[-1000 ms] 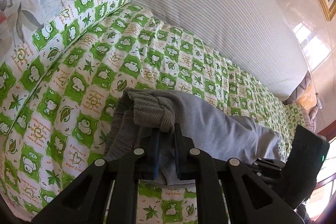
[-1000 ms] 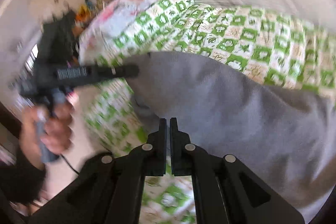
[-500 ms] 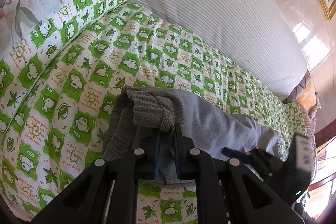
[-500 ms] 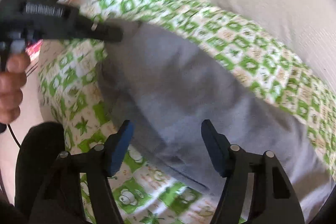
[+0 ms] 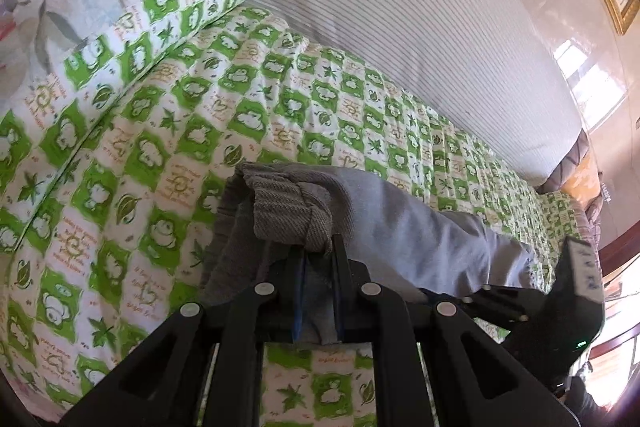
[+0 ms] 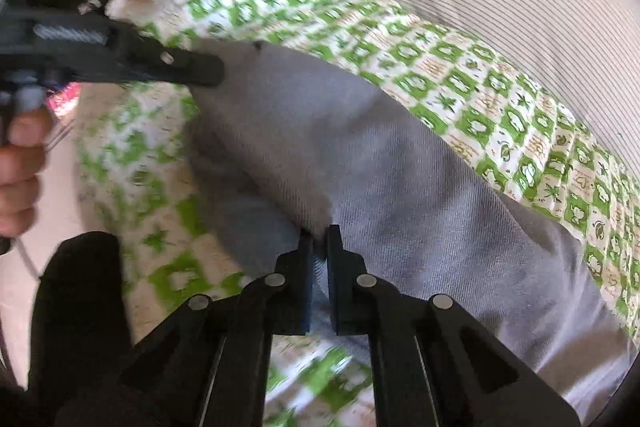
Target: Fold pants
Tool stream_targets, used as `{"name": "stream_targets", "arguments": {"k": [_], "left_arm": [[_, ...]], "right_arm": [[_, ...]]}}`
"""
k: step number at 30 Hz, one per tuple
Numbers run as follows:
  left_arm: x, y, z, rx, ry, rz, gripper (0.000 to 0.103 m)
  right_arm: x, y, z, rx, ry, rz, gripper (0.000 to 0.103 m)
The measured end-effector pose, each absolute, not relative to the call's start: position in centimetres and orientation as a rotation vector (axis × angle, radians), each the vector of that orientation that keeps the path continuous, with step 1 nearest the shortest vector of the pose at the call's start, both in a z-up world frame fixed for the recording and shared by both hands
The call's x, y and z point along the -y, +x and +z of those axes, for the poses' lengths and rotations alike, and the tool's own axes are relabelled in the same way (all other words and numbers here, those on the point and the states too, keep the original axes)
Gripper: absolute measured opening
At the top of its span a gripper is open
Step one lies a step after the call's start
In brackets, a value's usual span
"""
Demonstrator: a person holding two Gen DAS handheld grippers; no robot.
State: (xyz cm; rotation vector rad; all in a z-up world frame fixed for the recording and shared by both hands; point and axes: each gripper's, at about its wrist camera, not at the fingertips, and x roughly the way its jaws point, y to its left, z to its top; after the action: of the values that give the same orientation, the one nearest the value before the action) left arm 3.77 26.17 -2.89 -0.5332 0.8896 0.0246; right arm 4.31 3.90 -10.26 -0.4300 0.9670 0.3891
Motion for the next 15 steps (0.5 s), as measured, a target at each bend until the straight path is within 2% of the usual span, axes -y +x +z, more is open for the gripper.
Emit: {"name": "stream_targets", "arguments": {"k": [7,12,15], "left_arm": [[-26.5,1.6,-5.9,-0.953,-0.567,0.04,0.009],[-26.1,1.6,-7.4,-0.996,-0.521,0.061,0.009],[-25.9,1.0,-6.4,-0.99,-0.496,0.06,0.009]], "right_arm": [[-4.9,3.7,-12.2,-1.042,-0.482,0.439,0.007],[-4.3,4.1,-14.1,-1.114,-0.443,0.454,0.013],[-4.0,3.9,-13.5,-1.128,-0.409,0.451,0.016]]}}
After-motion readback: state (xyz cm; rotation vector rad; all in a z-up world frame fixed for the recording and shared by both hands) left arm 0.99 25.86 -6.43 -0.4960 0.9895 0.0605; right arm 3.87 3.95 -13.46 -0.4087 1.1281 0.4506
